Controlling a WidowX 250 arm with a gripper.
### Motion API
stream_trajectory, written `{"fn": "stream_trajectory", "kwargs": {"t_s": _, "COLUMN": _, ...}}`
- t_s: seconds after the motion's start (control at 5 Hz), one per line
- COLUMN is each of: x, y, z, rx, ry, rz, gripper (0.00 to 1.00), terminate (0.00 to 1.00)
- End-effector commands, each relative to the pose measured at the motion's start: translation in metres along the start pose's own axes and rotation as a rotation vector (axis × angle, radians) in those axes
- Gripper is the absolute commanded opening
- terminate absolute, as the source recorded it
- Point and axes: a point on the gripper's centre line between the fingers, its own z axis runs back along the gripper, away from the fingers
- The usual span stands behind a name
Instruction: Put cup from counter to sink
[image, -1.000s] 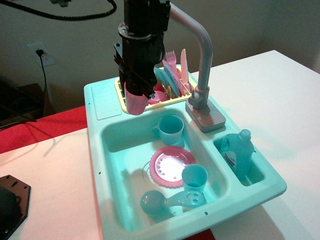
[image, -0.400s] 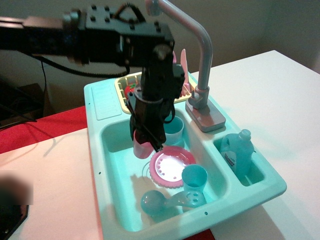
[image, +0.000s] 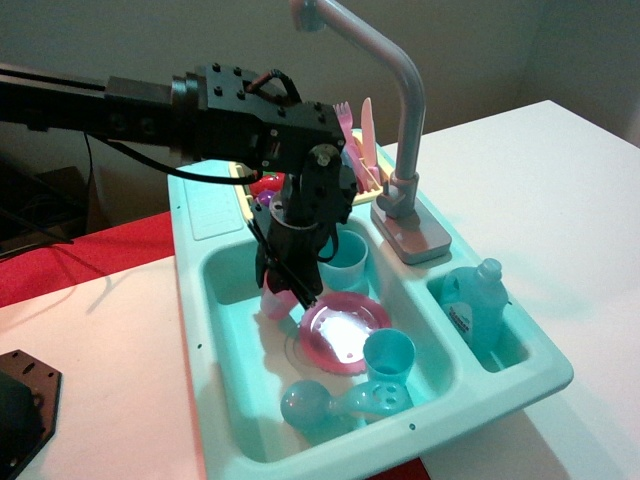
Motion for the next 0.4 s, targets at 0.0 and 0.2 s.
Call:
{"fn": "stream_trajectory", "kwargs": {"t_s": 0.0, "x": 0.0056, "y": 0.007, "z": 0.0294, "rx": -0.023, "ry": -0.033, "rz": 0.035, "gripper": 1.0, "terminate": 0.0}}
{"fn": "stream_trajectory", "kwargs": {"t_s": 0.2, "x": 0.0032, "y": 0.0103, "z": 0.0362, "rx": -0.029, "ry": -0.029, "rz": 0.039, "gripper": 1.0, "terminate": 0.0}}
